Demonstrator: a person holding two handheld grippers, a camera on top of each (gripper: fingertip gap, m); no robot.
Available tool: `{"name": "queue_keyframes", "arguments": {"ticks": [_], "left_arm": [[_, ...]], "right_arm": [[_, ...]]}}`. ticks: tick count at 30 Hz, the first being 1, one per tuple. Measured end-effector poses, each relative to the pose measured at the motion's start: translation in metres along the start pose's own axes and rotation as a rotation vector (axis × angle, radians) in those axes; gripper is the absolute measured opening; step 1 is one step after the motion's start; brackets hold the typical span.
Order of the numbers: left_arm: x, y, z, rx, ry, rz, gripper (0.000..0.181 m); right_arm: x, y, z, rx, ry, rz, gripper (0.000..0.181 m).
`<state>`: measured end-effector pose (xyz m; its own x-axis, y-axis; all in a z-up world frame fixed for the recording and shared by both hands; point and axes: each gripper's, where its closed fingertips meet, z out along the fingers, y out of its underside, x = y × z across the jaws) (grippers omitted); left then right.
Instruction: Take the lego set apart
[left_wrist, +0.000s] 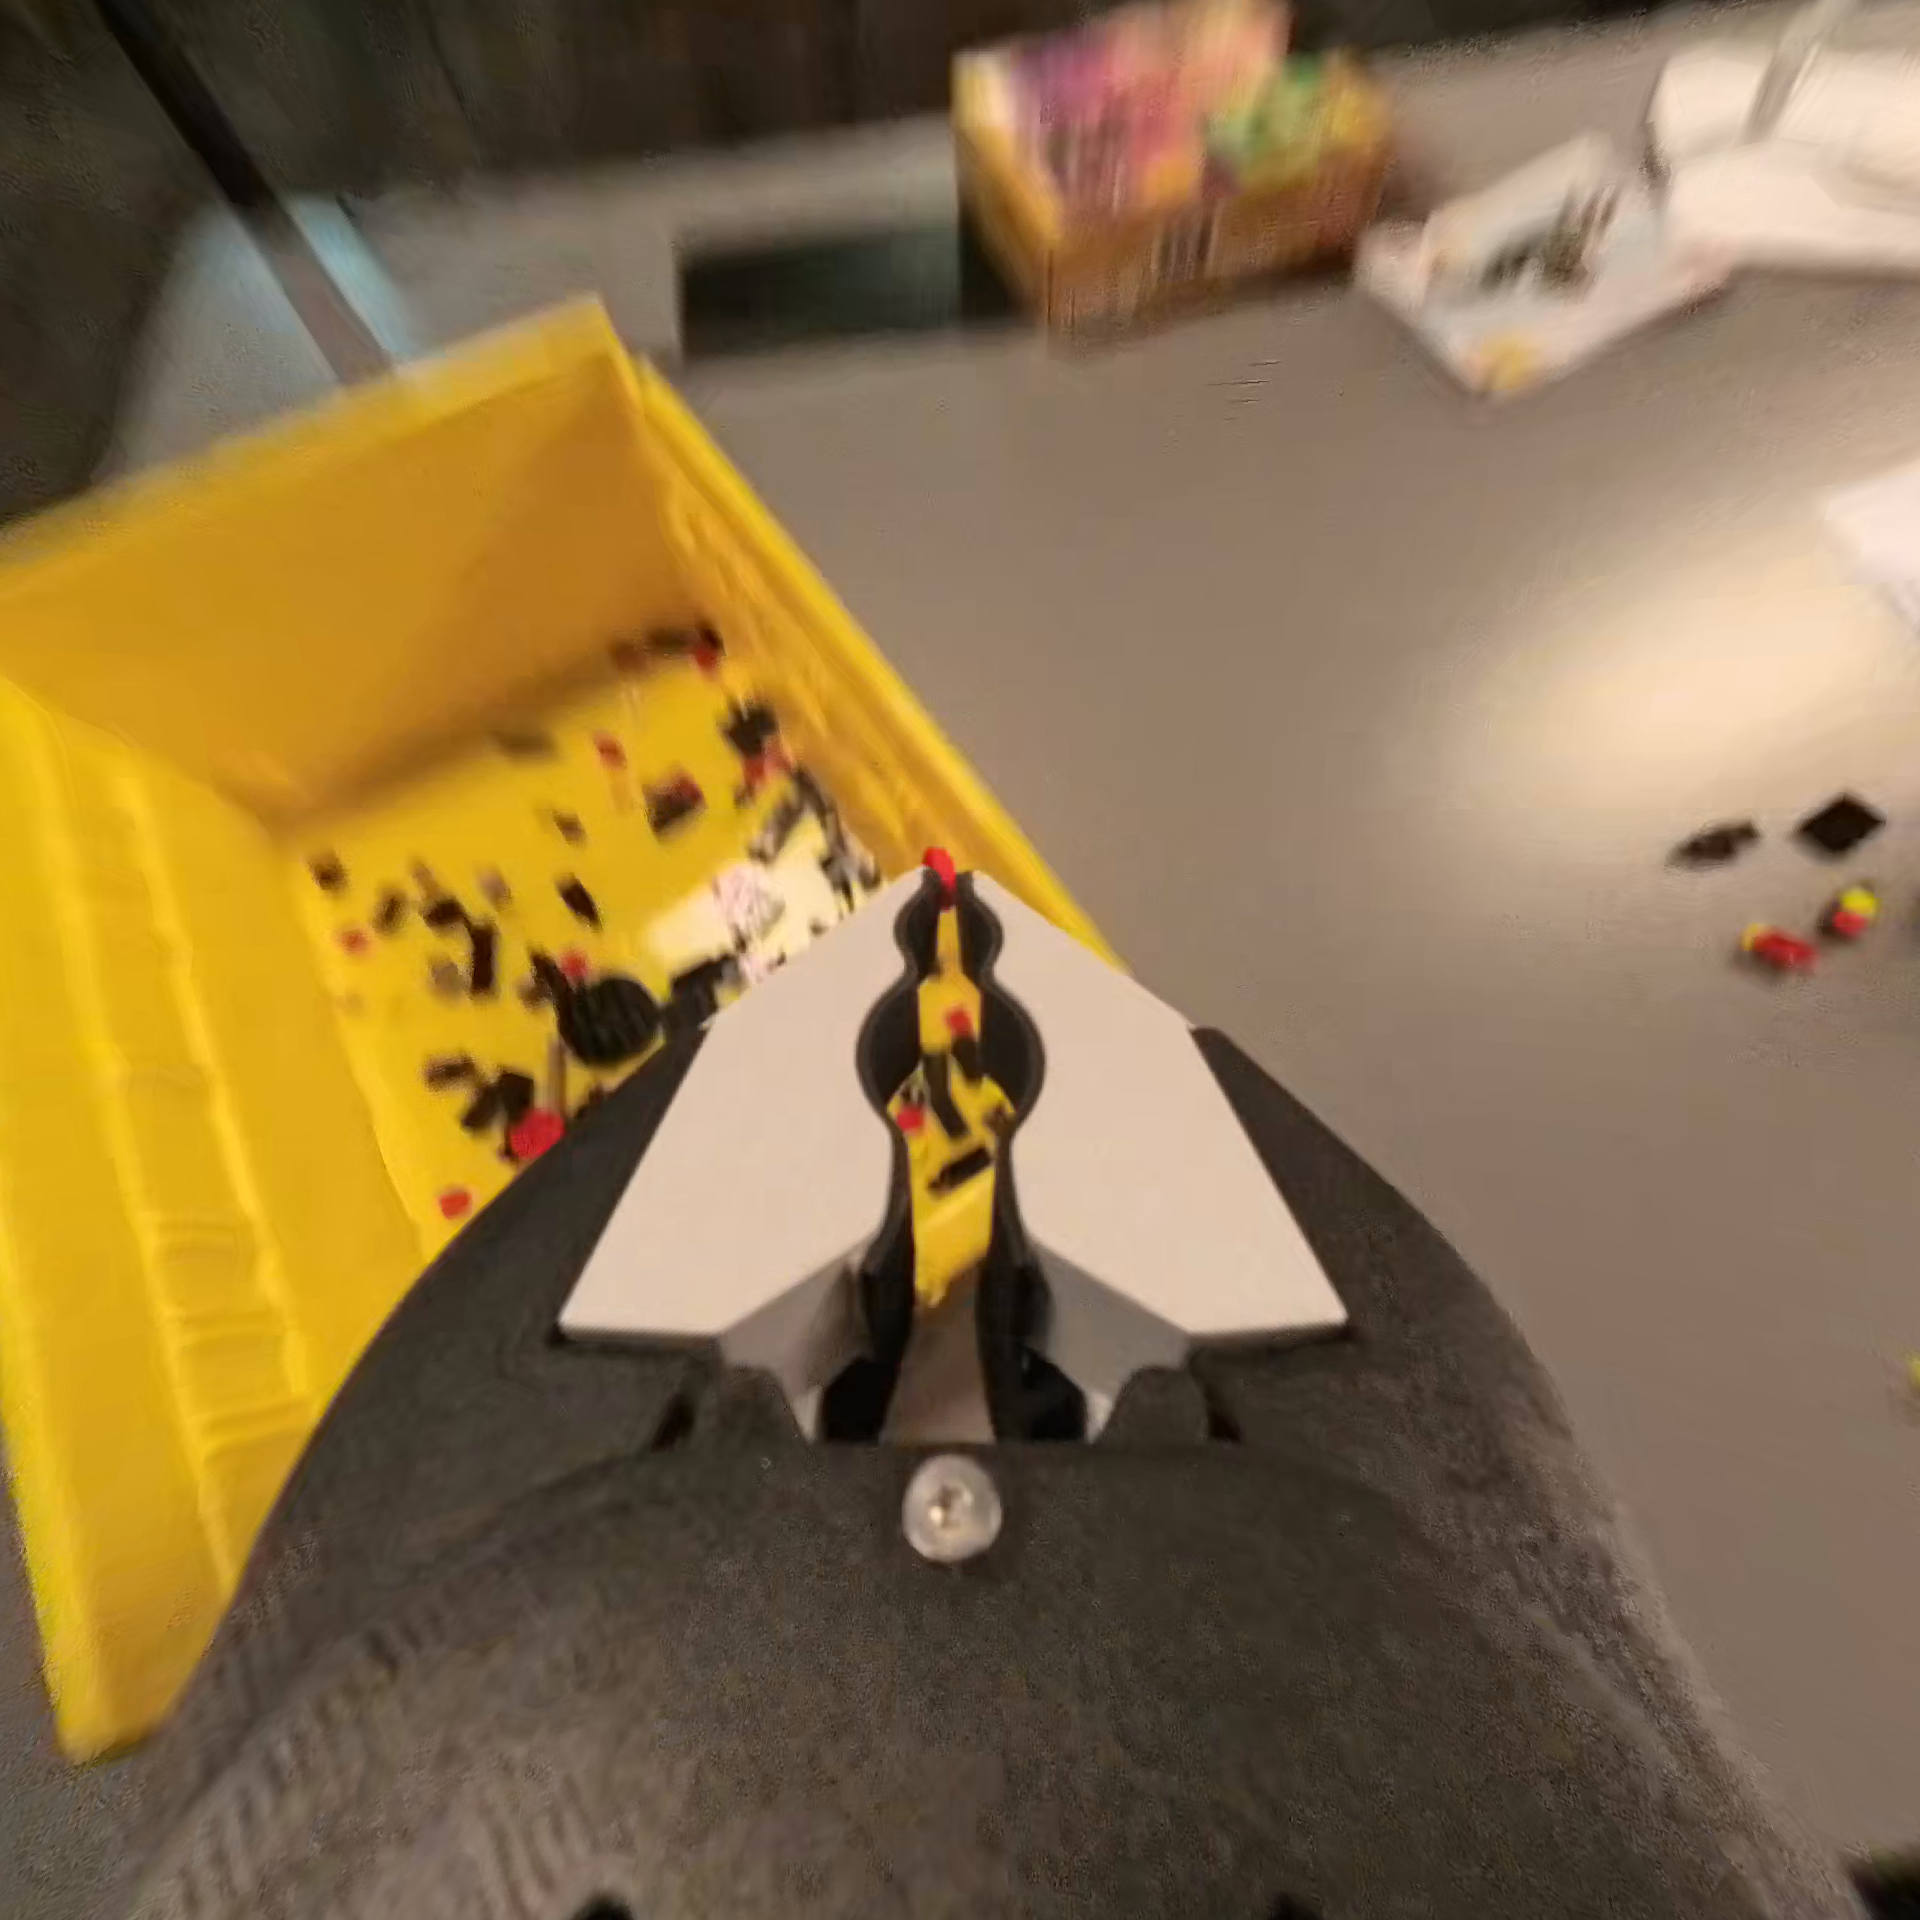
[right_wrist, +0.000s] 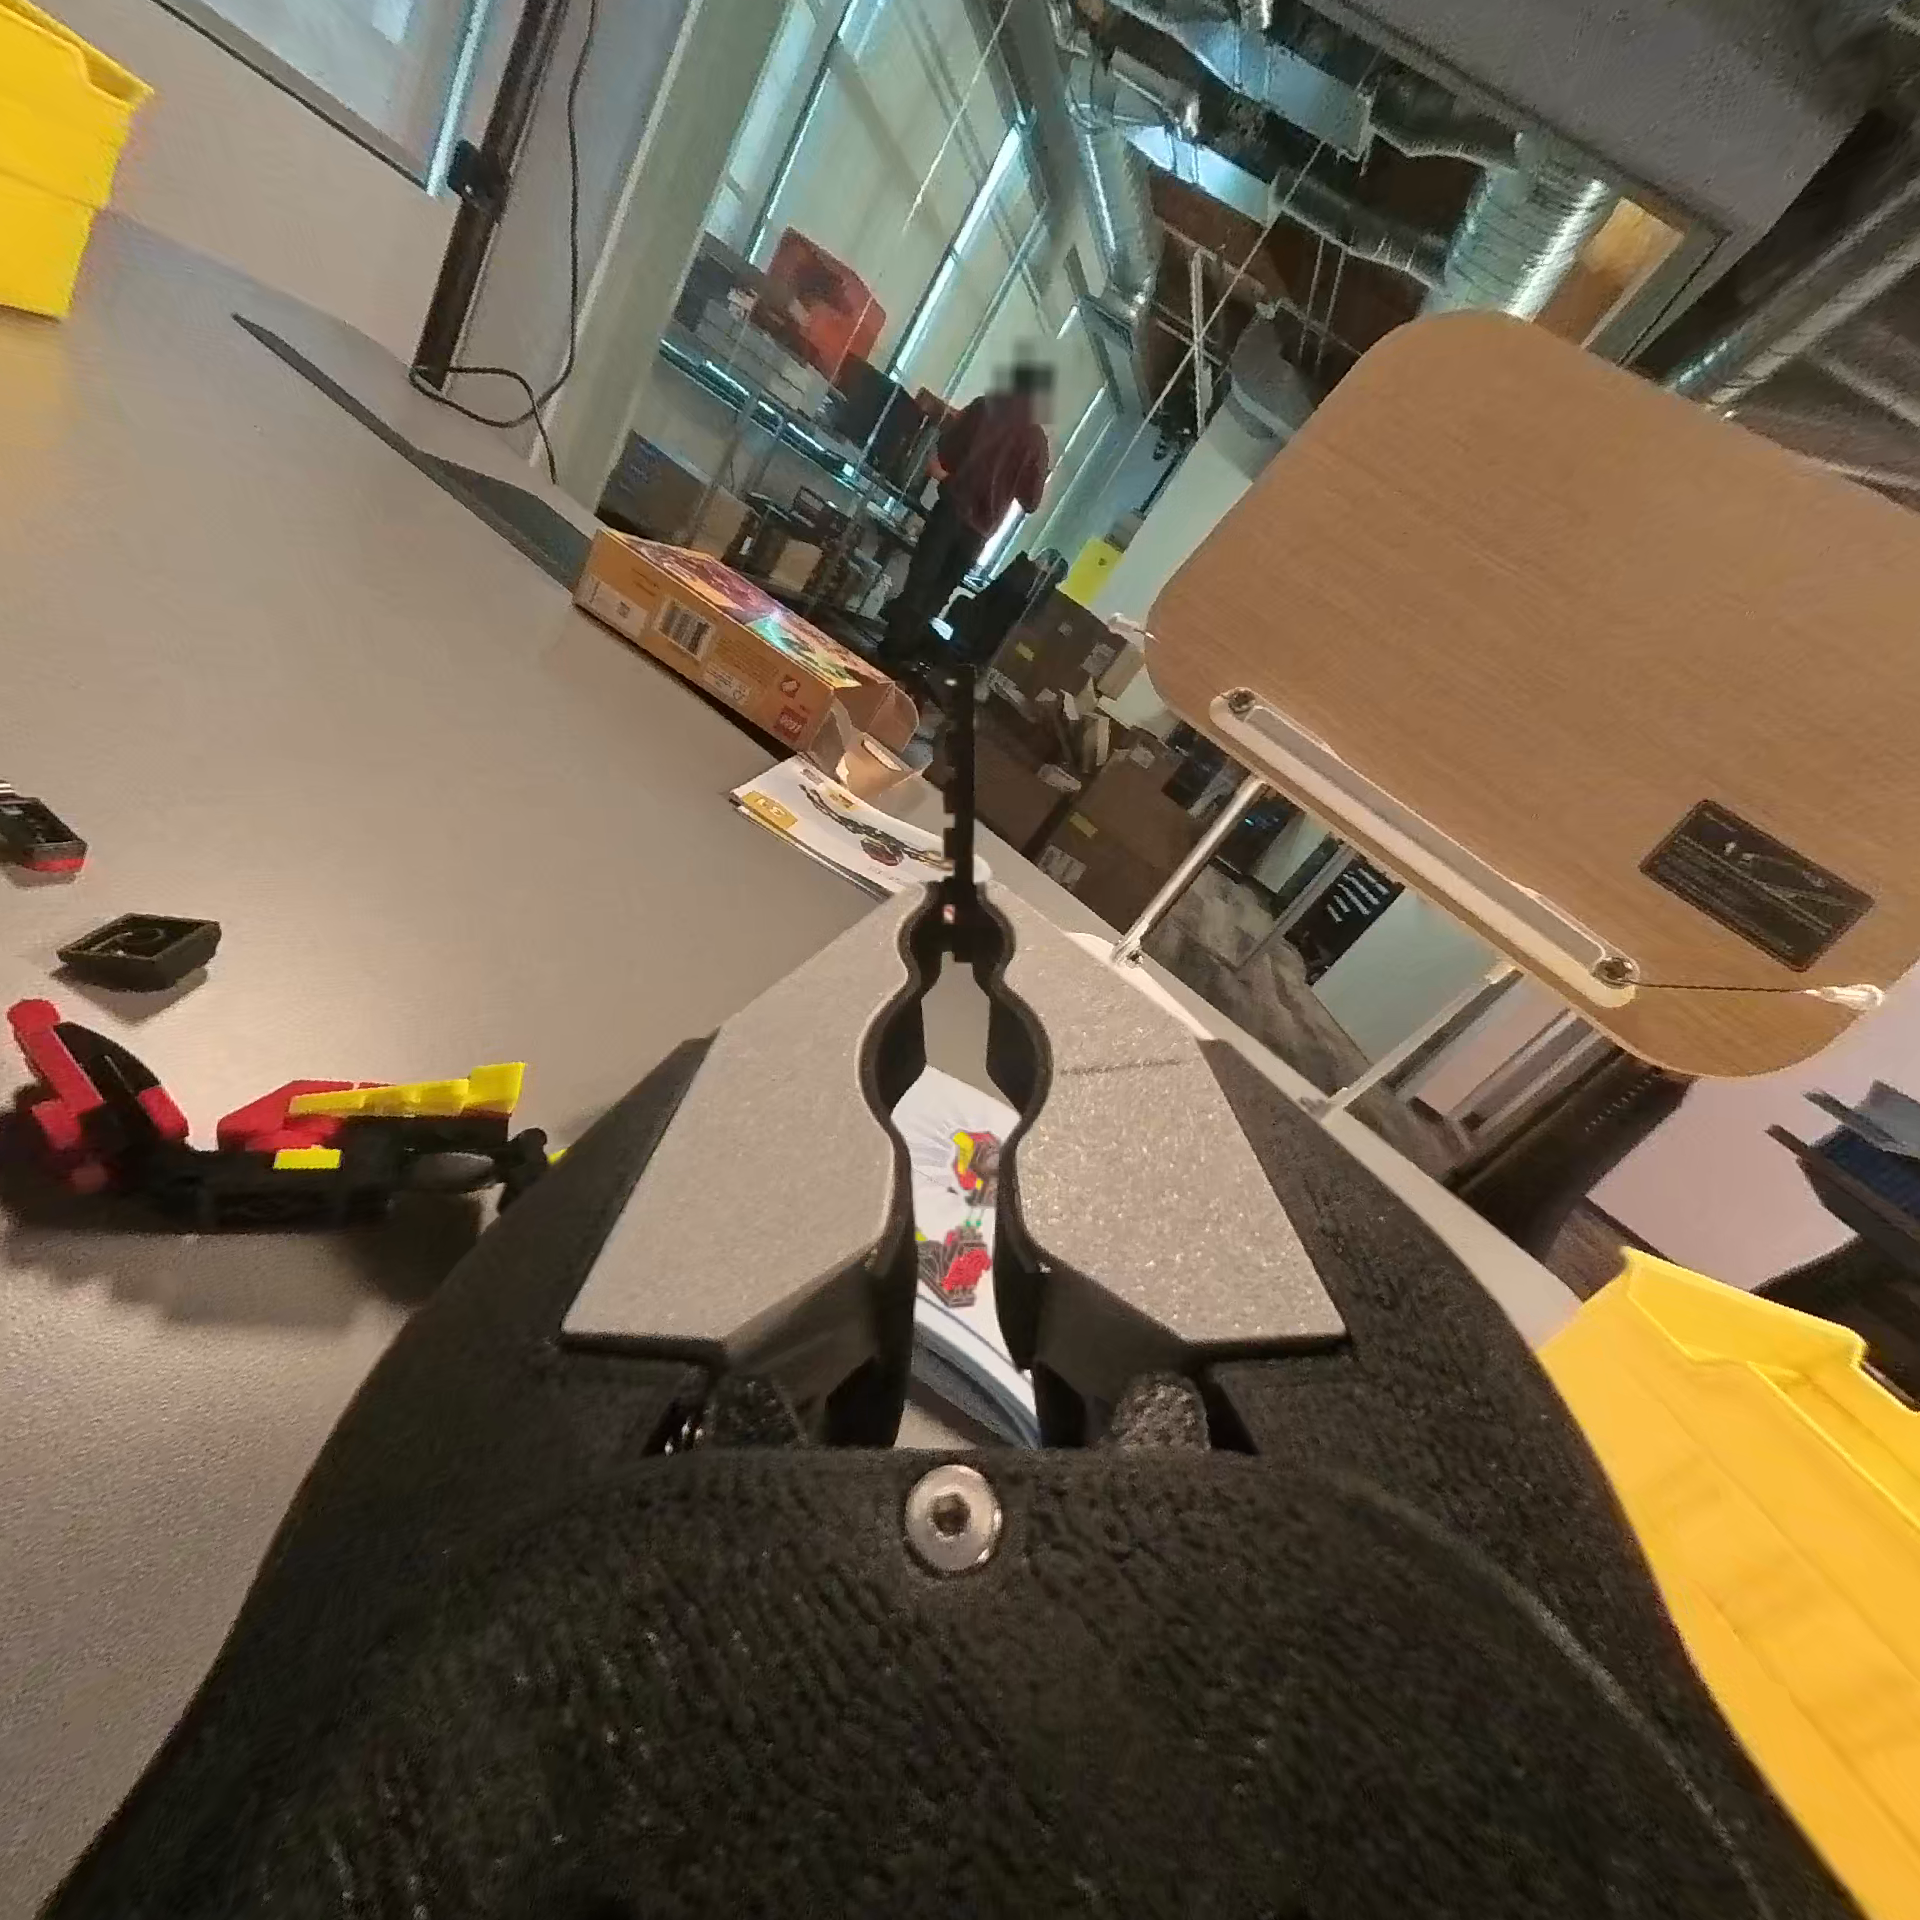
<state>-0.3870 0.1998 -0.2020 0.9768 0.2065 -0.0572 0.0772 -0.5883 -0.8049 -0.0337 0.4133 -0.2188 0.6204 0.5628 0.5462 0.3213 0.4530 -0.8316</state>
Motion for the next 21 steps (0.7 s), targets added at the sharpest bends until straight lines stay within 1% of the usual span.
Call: {"name": "queue_keyframes", "arguments": {"ticks": [2, 3, 4, 5, 7, 8, 9, 10, 11, 12, 13, 14, 15, 16, 17, 18, 19, 21], "left_arm": [[-0.014, 0.025, 0.018, -0.201, 0.088, -0.097, 0.003], [-0.02, 0.036, 0.025, -0.283, 0.115, -0.116, 0.004], [-0.028, 0.045, 0.032, -0.339, 0.107, -0.122, 0.005], [-0.036, 0.054, 0.037, -0.385, 0.084, -0.125, 0.01], [-0.044, 0.07, 0.04, -0.475, 0.051, -0.14, 0.026], [-0.045, 0.074, 0.04, -0.501, 0.045, -0.147, 0.03], [-0.045, 0.072, 0.039, -0.495, 0.034, -0.153, 0.031], [-0.044, 0.065, 0.035, -0.449, 0.022, -0.153, 0.031], [-0.037, 0.051, 0.028, -0.367, 0.019, -0.146, 0.03], [-0.022, 0.033, 0.017, -0.259, 0.047, -0.129, 0.031], [0.005, 0.015, 0.004, -0.139, 0.121, -0.094, 0.031], [0.041, 0.0, -0.012, -0.028, 0.234, -0.039, 0.031], [0.083, -0.006, -0.029, 0.05, 0.38, 0.04, 0.031], [0.128, -0.001, -0.045, 0.085, 0.545, 0.132, 0.031], [0.17, 0.014, -0.06, 0.082, 0.713, 0.231, 0.03], [0.205, 0.036, -0.074, 0.049, 0.874, 0.343, 0.03], [0.23, 0.06, -0.081, 0.007, 0.974, 0.454, 0.03], [0.251, 0.092, -0.066, -0.044, 0.965, 0.578, 0.03]], "right_arm": [[0.0, 0.001, 0.0, -0.004, -0.007, 0.016, 0.002], [0.001, 0.002, 0.0, -0.005, -0.005, 0.022, 0.002], [0.001, 0.002, 0.0, -0.004, -0.008, 0.028, 0.002], [0.0, 0.002, 0.0, -0.003, -0.012, 0.034, 0.002], [0.0, 0.002, 0.0, -0.005, -0.016, 0.037, 0.002], [0.0, 0.002, 0.0, -0.004, -0.017, 0.038, 0.002], [-0.001, 0.002, 0.0, -0.002, -0.019, 0.039, 0.002], [0.0, 0.001, -0.001, 0.001, -0.019, 0.04, 0.002], [-0.001, 0.001, -0.001, 0.004, -0.019, 0.041, 0.002], [0.0, 0.0, -0.001, 0.006, -0.019, 0.044, 0.002], [0.0, 0.0, -0.001, 0.008, -0.019, 0.046, 0.002], [0.0, 0.0, -0.001, 0.009, -0.02, 0.05, 0.002], [0.0, 0.0, -0.001, 0.008, -0.022, 0.054, 0.002], [-0.001, 0.0, -0.001, 0.007, -0.024, 0.057, 0.002], [0.0, 0.0, -0.001, 0.007, -0.025, 0.06, 0.002], [0.0, 0.0, -0.001, 0.008, -0.026, 0.063, 0.002], [0.0, 0.0, -0.001, 0.008, -0.028, 0.067, 0.002], [-0.001, 0.001, -0.001, 0.006, -0.035, 0.074, 0.002]]}}
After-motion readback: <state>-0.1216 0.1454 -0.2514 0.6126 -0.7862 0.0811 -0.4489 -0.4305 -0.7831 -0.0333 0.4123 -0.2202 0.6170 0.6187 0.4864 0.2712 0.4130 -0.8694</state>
